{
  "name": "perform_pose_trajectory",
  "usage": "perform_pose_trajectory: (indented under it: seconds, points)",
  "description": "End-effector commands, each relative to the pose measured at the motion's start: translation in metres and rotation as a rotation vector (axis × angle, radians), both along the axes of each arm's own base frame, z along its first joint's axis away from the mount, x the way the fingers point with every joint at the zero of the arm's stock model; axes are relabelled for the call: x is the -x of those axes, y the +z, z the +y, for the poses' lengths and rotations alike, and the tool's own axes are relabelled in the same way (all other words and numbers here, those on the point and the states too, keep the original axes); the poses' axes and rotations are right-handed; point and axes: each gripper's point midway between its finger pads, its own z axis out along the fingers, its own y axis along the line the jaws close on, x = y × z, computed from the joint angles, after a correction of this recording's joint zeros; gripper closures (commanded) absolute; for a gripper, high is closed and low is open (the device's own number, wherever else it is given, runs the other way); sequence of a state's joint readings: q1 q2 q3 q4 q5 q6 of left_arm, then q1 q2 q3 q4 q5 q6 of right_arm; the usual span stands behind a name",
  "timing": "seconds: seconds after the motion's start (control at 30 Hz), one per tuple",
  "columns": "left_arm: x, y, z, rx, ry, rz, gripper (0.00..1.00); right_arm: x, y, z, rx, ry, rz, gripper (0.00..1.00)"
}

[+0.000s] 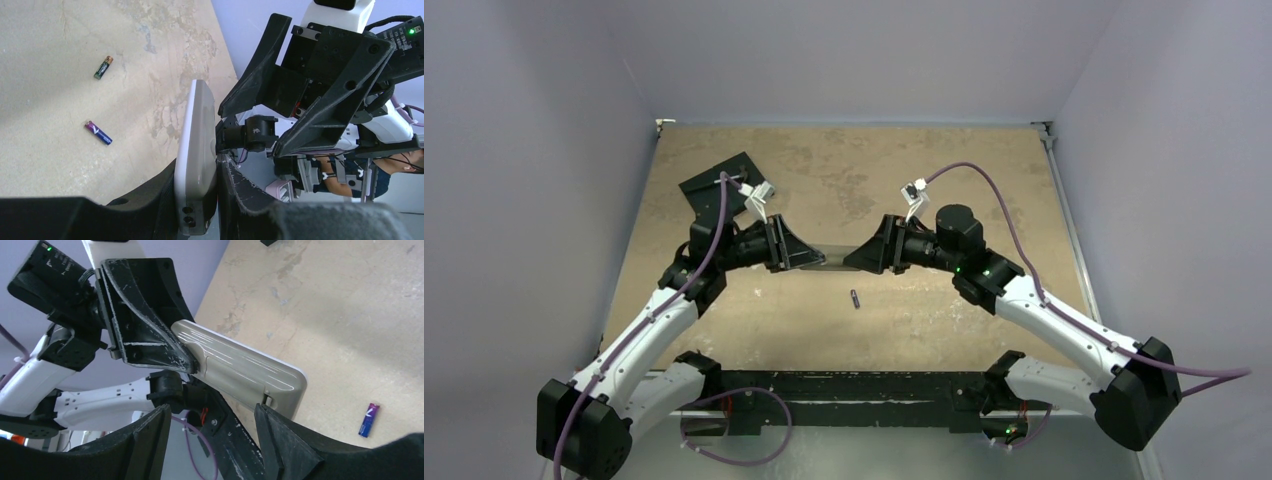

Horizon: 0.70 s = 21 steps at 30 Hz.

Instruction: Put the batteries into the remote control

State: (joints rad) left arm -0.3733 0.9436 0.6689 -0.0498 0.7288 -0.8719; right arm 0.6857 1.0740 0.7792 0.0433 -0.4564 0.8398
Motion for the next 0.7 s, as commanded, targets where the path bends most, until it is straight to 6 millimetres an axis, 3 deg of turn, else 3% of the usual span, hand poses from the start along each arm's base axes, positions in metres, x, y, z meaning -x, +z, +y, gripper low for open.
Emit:
perform_pose_trajectory:
  seconds: [0.0,0.67]
  points:
    - [0.001,0.017,-0.004,0.053,-0.038,-0.063,1.00,0.001,0.019,0.005,-0.079,0.023,-0.027,0.30]
    - [0.006,0.021,-0.007,0.084,-0.061,-0.055,1.00,-0.003,0.018,-0.006,-0.033,-0.026,-0.045,0.30]
